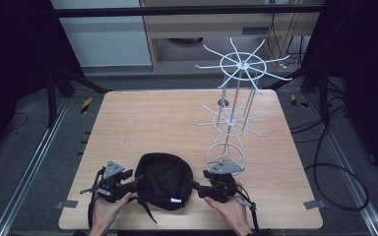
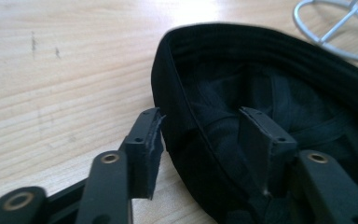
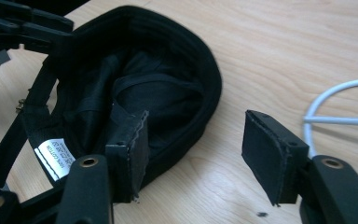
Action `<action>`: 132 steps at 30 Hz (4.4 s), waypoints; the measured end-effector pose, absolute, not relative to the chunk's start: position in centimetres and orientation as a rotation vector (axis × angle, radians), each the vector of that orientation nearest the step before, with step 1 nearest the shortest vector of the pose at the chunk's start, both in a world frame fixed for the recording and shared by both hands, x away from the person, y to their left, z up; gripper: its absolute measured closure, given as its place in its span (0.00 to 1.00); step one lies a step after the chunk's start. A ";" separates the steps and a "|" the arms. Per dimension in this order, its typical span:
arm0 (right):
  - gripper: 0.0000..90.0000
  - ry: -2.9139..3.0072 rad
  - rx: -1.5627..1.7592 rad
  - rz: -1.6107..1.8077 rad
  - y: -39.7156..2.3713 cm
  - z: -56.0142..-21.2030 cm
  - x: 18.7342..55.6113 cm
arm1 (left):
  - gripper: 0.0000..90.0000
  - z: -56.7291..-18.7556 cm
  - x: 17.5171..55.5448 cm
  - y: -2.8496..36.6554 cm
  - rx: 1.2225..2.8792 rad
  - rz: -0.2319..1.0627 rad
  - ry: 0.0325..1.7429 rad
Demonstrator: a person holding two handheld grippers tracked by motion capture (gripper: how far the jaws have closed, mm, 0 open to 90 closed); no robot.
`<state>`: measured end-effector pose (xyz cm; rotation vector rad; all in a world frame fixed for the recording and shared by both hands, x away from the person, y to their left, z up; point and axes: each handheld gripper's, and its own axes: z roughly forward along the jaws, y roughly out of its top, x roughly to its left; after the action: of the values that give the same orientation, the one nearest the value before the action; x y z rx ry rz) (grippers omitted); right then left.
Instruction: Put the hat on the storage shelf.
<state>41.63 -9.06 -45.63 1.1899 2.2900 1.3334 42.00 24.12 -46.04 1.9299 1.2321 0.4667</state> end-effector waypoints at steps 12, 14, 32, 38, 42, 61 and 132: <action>0.42 2.376 1.232 1.251 -6.5 -47.9 42.2 | 0.79 -47.0 42.6 24.7 1.965 0.416 1.295; 0.42 2.380 1.245 1.241 -6.4 -48.2 42.3 | 0.83 -47.1 42.6 24.6 1.978 0.416 1.300; 0.90 2.279 1.264 1.313 -7.1 -47.4 42.6 | 0.90 -47.4 42.4 23.7 2.018 0.381 1.258; 0.91 2.175 1.043 1.409 -7.1 -44.8 41.4 | 0.89 -47.7 42.8 22.6 2.017 0.376 1.236; 0.91 2.189 0.931 1.426 -6.2 -44.6 40.7 | 0.89 -48.0 43.5 22.3 1.994 0.358 1.236; 0.90 2.223 0.846 1.348 -4.9 -45.8 39.7 | 0.68 -45.2 43.3 24.3 1.847 0.369 1.191; 0.53 2.365 0.778 1.548 -6.0 -45.8 39.2 | 0.91 -39.4 40.1 17.7 1.655 0.178 0.802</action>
<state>39.19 -6.02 -45.81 0.7781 2.3653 1.5476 40.10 17.67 -39.38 1.6550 0.8021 0.1781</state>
